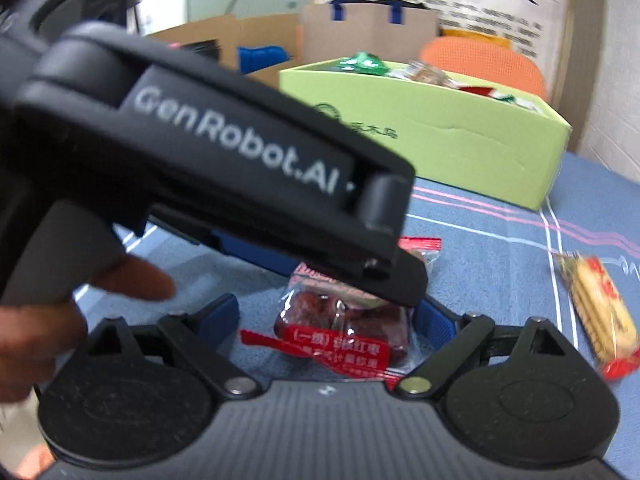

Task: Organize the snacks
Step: 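Move the left gripper to the red jujube bag and grasp it, then lower the red jujube bag into the green box and open the left gripper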

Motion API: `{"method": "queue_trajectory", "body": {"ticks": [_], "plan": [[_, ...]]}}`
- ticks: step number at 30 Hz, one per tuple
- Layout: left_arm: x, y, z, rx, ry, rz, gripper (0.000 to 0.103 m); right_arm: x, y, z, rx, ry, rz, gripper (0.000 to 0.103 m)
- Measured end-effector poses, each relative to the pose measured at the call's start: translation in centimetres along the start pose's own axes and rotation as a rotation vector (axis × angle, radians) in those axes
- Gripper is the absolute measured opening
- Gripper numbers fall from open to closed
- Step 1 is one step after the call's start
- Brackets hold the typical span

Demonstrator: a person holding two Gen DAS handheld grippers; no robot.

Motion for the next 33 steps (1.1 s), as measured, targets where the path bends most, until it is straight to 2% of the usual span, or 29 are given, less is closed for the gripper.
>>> {"method": "queue_trajectory", "body": {"ticks": [6, 11, 13, 14, 16, 17, 18, 21, 26, 29, 33], "plan": [[0.6, 0.5, -0.3, 0.037, -0.016, -0.024, 0.06, 0.5, 0.9, -1.5, 0.068, 0.007, 0.03, 0.092], [0.9, 1.8, -1.1, 0.041, -0.042, -0.085, 0.051, 0.3, 1.4, -0.8, 0.034, 0.012, 0.019, 0.092], [0.9, 1.7, -1.1, 0.019, -0.048, -0.077, 0.04, 0.1, 2.0, -0.5, 0.002, -0.005, 0.003, 0.092], [0.9, 1.6, -1.1, 0.005, -0.052, -0.069, 0.038, 0.0, 2.2, -0.6, -0.002, -0.007, -0.003, 0.089], [1.0, 1.5, -1.1, -0.022, -0.06, -0.065, 0.023, 0.0, 2.2, -1.1, 0.001, -0.016, -0.007, 0.082], [0.9, 1.5, -1.3, -0.032, -0.061, -0.072, 0.018, 0.1, 2.2, -1.5, -0.002, -0.022, 0.002, 0.08], [0.7, 1.6, -1.5, -0.028, -0.06, -0.083, 0.008, 0.0, 2.1, -2.0, -0.009, -0.037, 0.006, 0.08], [-0.3, 1.1, -2.3, 0.007, -0.077, -0.099, 0.005, -1.1, 1.5, -3.3, 0.012, -0.08, -0.013, 0.08], [-4.3, -1.6, -3.3, 0.024, -0.152, -0.049, 0.005, -5.2, -0.5, -4.9, 0.045, -0.155, -0.052, 0.08], [-8.4, -3.3, -3.2, 0.027, -0.206, -0.021, 0.007, -9.0, -2.4, -4.6, 0.072, -0.185, -0.106, 0.08], [-14.5, -4.7, -1.7, -0.004, -0.237, 0.009, 0.007, -13.5, -6.0, -2.7, 0.077, -0.193, -0.128, 0.08]]}}
Point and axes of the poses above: each gripper's, at about its wrist camera, not at the fingertips, and z roughly the way its jaws point, y to its left, x to its underside, the point moved 5 cm from there along z, roughly the way its jaws point, and after that the axes turned 6 degrees about -x, right-handed, at the moved point
